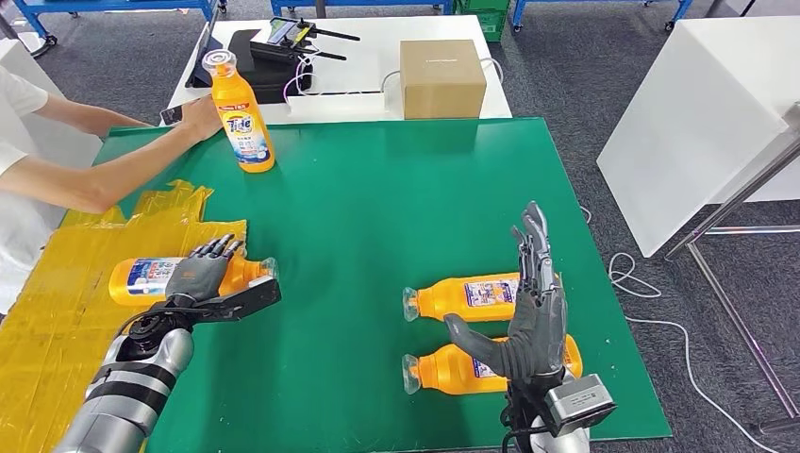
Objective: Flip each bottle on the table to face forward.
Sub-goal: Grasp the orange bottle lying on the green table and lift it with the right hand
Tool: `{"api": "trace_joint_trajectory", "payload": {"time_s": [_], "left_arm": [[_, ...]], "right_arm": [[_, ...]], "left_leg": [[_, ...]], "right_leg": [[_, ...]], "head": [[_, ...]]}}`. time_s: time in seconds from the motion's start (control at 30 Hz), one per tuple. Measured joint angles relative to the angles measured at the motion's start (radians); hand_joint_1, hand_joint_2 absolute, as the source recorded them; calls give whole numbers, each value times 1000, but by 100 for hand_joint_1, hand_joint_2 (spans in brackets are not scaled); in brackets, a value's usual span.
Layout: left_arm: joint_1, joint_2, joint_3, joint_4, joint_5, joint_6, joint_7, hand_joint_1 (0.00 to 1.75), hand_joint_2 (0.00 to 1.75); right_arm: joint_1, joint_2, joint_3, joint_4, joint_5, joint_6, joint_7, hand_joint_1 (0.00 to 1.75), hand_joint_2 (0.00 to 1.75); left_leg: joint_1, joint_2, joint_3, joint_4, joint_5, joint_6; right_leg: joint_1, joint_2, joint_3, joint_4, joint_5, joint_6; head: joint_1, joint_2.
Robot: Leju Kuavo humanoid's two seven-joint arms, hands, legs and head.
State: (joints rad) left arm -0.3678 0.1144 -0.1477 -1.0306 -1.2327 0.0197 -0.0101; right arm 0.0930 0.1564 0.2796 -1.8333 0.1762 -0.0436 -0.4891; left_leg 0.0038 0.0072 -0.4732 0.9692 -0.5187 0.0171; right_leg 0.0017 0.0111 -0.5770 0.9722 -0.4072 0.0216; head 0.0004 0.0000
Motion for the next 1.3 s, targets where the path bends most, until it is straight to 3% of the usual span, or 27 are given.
{"api": "trace_joint_trajectory", "payload": {"time_s": [0.23,0.43,0.57,0.87,0.97,1.17,1.3], "left_arm": [[21,8,-2,-35,101,-27,-30,0,0],[62,19,-1,-106,302,-63,-112,0,0],[114,26,14,-205,483,-84,-192,0,175],[243,14,47,-480,708,-85,-261,0,175],[300,-14,53,-567,792,-89,-288,0,175],[416,-91,65,-697,954,-126,-292,0,175],[472,-132,66,-745,989,-139,-284,0,175]], "right_arm": [[0,0,-3,3,2,0,0,0,175],[0,0,-8,12,3,2,-3,0,175],[0,-1,-10,18,2,4,-9,0,175],[20,-3,-18,18,72,-47,-24,0,175],[26,-12,-19,15,225,-122,3,0,175],[25,-63,-14,15,589,-211,164,0,175],[23,-108,-13,15,694,-223,229,0,175]], "left_leg": [[0,0,0,0,0,0],[0,0,-1,0,0,0],[0,0,-1,0,0,0],[0,0,-2,0,0,0],[0,0,-2,0,-1,0],[-1,0,-3,0,-1,1],[-1,0,-3,0,-1,1]], "right_leg": [[0,0,0,0,0,0],[0,0,-1,0,0,0],[0,0,-1,0,0,0],[0,0,-2,0,0,0],[0,0,-2,-1,0,0],[-1,0,-1,-1,0,0],[-1,0,-1,-1,0,0]], "head": [[0,0],[0,0],[0,0],[0,0],[0,0],[0,0],[0,0]]}}
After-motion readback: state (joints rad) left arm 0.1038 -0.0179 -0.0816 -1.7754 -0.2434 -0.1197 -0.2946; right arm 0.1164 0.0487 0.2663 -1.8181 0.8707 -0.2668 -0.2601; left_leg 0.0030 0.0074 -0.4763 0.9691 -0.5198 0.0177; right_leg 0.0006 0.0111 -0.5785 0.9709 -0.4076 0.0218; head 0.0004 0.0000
